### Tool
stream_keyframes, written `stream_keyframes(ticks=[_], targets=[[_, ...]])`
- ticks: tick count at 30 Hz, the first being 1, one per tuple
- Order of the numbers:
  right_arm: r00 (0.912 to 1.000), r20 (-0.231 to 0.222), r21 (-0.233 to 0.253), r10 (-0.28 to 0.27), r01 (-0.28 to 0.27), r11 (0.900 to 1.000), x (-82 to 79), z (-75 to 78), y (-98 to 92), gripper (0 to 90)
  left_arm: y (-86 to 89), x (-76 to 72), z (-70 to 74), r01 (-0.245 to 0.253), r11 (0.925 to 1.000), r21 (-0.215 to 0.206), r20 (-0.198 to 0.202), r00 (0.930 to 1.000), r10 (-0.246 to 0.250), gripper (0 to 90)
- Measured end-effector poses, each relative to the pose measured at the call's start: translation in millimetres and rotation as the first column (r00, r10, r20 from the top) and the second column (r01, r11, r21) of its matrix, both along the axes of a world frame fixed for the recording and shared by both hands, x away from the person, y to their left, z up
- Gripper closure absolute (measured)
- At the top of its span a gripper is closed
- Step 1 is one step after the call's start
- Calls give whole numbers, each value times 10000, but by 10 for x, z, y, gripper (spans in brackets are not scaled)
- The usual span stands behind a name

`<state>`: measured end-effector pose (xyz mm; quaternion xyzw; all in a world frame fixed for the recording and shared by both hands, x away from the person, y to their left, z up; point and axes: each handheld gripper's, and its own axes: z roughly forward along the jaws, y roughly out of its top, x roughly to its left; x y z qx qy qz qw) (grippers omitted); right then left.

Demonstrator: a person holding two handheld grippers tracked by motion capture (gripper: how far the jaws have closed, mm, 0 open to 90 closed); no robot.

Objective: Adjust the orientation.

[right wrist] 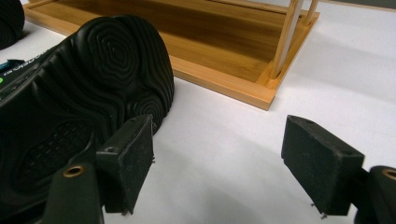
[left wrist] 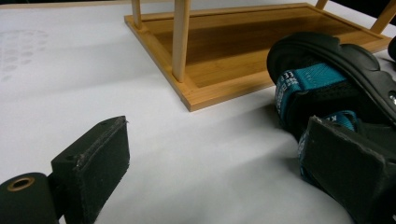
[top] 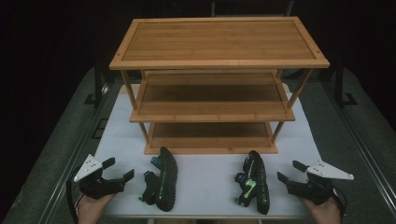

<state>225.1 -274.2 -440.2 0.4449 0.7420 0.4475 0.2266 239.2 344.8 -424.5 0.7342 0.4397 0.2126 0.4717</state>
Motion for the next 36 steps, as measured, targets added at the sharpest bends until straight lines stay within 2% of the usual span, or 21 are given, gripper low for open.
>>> stream_keyframes(ticks=[8,19,24,26,32,36], targets=[[10000,15,-45,59,-59,10000,1,8,15,244,30,-33,21,38,10000,-27,97,9999,-38,70],[9999,96,-47,-35,35,10000,-8,31,30,244,53,-63,-17,231,9997,-2,-41,9997,-231,70],[9999,132,-18,-13,14,10000,-14,32,17,244,-3,-63,-41,442,9988,199,-257,9987,-437,71],[9999,147,-21,-27,27,10000,-19,35,10,244,-46,-66,-56,518,9978,411,-387,9980,-502,71],[9998,215,-16,-3,3,10000,-26,43,21,244,-163,-76,-89,973,9920,805,-585,9940,-927,72],[9998,206,-48,59,-58,10000,-24,44,36,244,-216,-60,-132,1260,9859,1103,-887,9892,-1165,80]])
